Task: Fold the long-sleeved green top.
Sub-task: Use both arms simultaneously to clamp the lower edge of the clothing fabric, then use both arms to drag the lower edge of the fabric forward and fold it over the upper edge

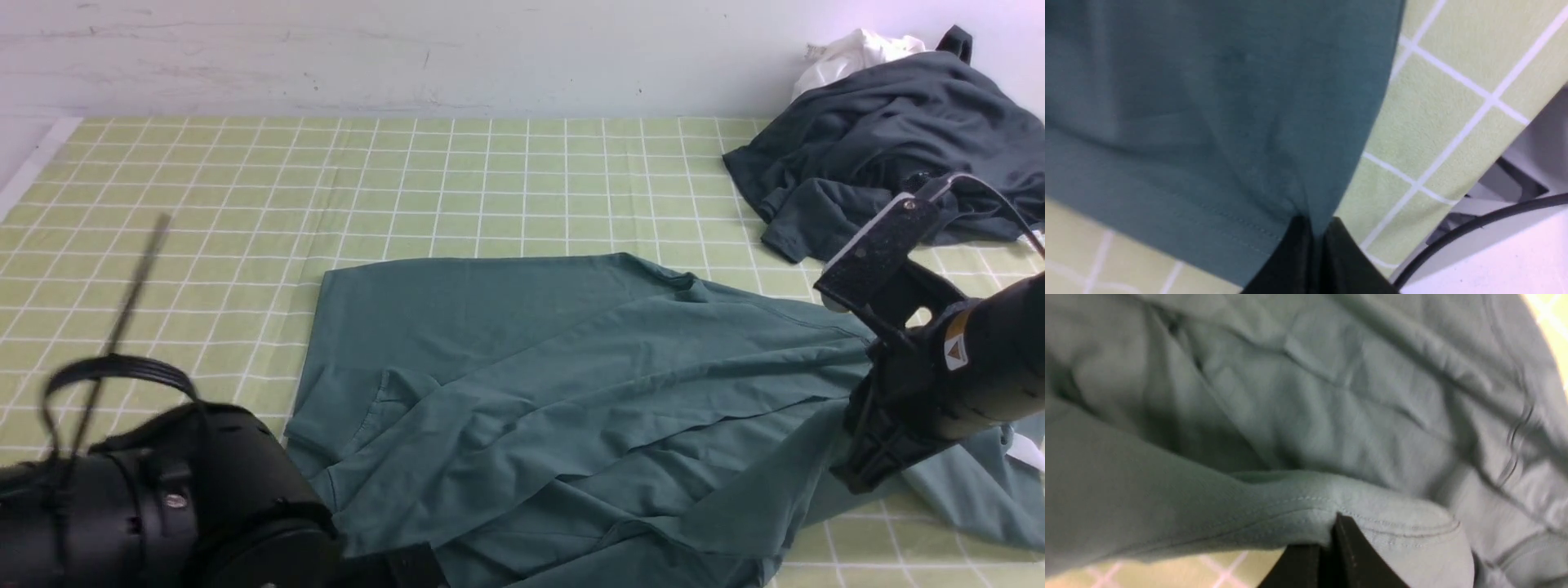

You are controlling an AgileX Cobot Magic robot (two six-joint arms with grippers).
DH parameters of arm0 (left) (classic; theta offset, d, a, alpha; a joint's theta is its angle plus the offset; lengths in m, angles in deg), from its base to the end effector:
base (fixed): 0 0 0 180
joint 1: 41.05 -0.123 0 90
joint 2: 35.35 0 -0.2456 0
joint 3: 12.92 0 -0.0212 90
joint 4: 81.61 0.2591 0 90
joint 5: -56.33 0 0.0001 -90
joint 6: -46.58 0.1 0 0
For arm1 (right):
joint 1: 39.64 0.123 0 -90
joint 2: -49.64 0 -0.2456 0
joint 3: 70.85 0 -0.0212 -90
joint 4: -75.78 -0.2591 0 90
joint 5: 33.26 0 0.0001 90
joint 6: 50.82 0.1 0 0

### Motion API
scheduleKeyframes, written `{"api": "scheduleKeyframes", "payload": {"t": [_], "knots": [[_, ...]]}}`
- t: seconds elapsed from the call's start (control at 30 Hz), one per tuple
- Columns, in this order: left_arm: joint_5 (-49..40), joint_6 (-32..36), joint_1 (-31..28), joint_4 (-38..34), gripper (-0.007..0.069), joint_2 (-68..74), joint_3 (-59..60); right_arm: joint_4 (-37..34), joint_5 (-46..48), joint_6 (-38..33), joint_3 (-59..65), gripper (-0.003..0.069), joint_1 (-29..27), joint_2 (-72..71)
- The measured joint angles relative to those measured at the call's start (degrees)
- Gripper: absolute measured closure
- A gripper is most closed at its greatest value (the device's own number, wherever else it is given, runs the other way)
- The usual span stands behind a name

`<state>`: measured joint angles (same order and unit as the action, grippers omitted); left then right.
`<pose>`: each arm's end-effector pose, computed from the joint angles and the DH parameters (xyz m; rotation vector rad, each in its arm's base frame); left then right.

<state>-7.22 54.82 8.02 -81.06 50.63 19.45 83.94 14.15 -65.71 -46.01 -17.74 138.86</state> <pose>0.1431 -0.1637 0.1637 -1.4990 -2.7287 -0.0304 0.2580 0.0924 0.1881 -0.9914 2.6279 -0.1412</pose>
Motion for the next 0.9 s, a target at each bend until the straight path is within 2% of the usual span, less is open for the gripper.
{"api": "scheduleKeyframes", "payload": {"t": [0.13, 0.27, 0.37, 0.53, 0.73, 0.9], "knots": [[-1.23, -4.36, -4.23, 3.05, 0.0624, -5.18, -5.58, 0.37, 5.01, -0.33, 0.00, 0.0652, 0.00, -0.25], [1.21, -5.79, -12.56, 4.79, 0.0624, -6.40, -11.05, 1.68, 6.31, -3.07, 0.00, 0.0652, 0.00, -0.25], [7.35, -5.13, -23.07, 4.16, 0.0624, -3.66, -16.24, 5.87, 3.17, -6.38, 0.00, 0.0652, 0.00, -0.13], [12.99, -1.58, -33.28, 2.60, 0.0624, 5.28, -23.96, 10.57, -3.85, -7.37, -3.02, 0.0652, -1.19, 3.68], [16.68, -1.21, -39.61, 2.06, 0.0624, 16.84, -33.52, 12.66, -9.09, -8.14, -13.07, 0.0652, -5.56, 14.19], [19.52, -1.27, -40.63, 0.36, 0.0624, 25.71, -40.50, 13.18, -9.75, -15.09, -22.71, 0.0652, -7.13, 23.98]]}}
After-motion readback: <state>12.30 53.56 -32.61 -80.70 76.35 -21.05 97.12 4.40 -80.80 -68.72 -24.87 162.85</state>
